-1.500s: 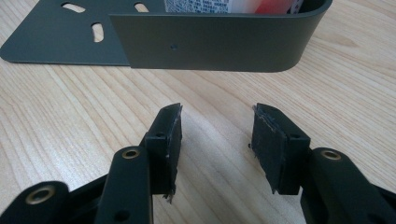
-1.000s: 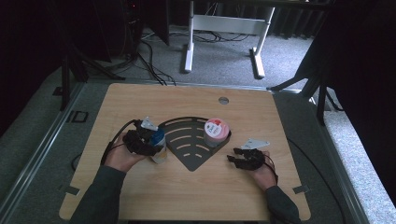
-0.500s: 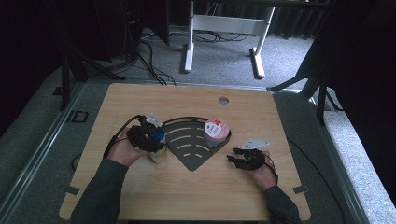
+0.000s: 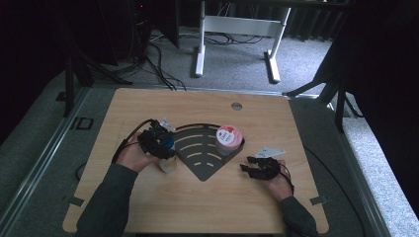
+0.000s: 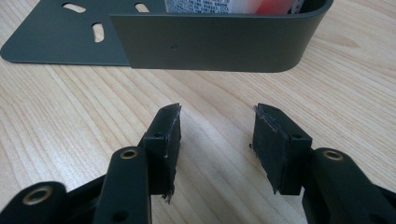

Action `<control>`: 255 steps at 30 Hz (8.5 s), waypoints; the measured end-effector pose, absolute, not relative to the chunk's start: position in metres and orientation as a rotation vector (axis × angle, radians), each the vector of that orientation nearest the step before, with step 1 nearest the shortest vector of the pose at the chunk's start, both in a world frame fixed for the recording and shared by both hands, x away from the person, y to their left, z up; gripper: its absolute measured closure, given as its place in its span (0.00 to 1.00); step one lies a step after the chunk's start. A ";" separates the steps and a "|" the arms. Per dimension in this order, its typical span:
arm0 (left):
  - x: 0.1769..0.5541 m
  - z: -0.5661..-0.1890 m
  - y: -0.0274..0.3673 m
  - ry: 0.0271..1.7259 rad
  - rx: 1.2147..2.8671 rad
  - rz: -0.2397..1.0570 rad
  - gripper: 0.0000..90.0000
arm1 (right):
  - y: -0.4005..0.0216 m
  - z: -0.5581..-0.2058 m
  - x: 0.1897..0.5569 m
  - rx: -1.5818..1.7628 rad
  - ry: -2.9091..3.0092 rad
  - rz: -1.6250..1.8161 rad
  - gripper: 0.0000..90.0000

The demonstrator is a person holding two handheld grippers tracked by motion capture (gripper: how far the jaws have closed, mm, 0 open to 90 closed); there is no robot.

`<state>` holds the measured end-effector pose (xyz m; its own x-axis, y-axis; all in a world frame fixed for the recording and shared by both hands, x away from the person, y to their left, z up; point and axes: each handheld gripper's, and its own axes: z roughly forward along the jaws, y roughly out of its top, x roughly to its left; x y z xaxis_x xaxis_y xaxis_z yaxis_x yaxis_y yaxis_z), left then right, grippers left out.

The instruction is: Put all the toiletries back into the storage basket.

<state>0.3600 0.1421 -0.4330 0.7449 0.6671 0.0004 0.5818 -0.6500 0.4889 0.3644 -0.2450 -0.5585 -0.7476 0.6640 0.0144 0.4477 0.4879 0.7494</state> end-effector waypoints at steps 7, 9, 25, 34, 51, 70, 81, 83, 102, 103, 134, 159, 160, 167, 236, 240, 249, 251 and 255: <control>0.363 -0.433 0.138 0.943 2.509 0.244 0.57 | -0.245 -0.558 0.364 0.944 2.460 1.116 0.57; 0.364 -0.433 0.138 0.944 2.511 0.236 0.57 | -0.245 -0.558 0.364 0.944 2.460 1.117 0.57; 0.370 -0.434 0.133 0.936 2.540 0.212 0.57 | -0.245 -0.559 0.364 0.945 2.459 1.117 0.57; 0.370 -0.436 0.129 0.925 2.571 0.227 0.58 | -0.245 -0.559 0.365 0.945 2.459 1.118 0.57; 0.363 -0.438 0.126 0.910 2.662 0.197 0.58 | -0.245 -0.559 0.365 0.943 2.461 1.117 0.57; 0.364 -0.443 0.126 0.926 2.664 0.168 0.60 | -0.245 -0.559 0.365 0.944 2.460 1.118 0.57; 0.362 -0.443 0.125 0.929 2.651 0.155 0.61 | -0.245 -0.559 0.365 0.944 2.460 1.119 0.57; 0.361 -0.443 0.124 0.921 2.644 0.154 0.61 | -0.245 -0.559 0.365 0.945 2.460 1.119 0.57; 0.354 -0.442 0.105 0.835 2.657 0.126 0.61 | -0.245 -0.559 0.365 0.946 2.460 1.118 0.57; 0.354 -0.442 0.104 0.831 2.657 0.120 0.61 | -0.245 -0.559 0.365 0.946 2.460 1.118 0.57; 0.365 -0.431 0.069 0.803 2.625 0.118 0.61 | -0.245 -0.559 0.365 0.945 2.460 1.118 0.56; 0.385 -0.420 0.050 0.843 2.635 0.182 0.61 | -0.245 -0.559 0.365 0.945 2.458 1.118 0.56; 0.386 -0.420 0.049 0.844 2.635 0.184 0.61 | -0.245 -0.559 0.365 0.945 2.457 1.117 0.56; 0.394 -0.422 0.049 0.870 2.623 0.181 0.61 | -0.245 -0.559 0.366 0.945 2.457 1.115 0.56; 0.460 -0.423 0.015 0.999 2.466 0.301 0.61 | -0.246 -0.559 0.367 0.944 2.457 1.117 0.56; 0.463 -0.427 0.014 0.999 2.458 0.314 0.61 | -0.246 -0.559 0.367 0.944 2.456 1.116 0.56; 0.471 -0.435 0.012 1.014 2.442 0.316 0.61 | -0.246 -0.559 0.367 0.945 2.458 1.115 0.56; 0.473 -0.437 0.012 1.020 2.446 0.314 0.61 | -0.246 -0.559 0.367 0.946 2.459 1.116 0.56; 0.476 -0.440 0.012 1.031 2.447 0.301 0.61 | -0.246 -0.559 0.367 0.945 2.458 1.115 0.56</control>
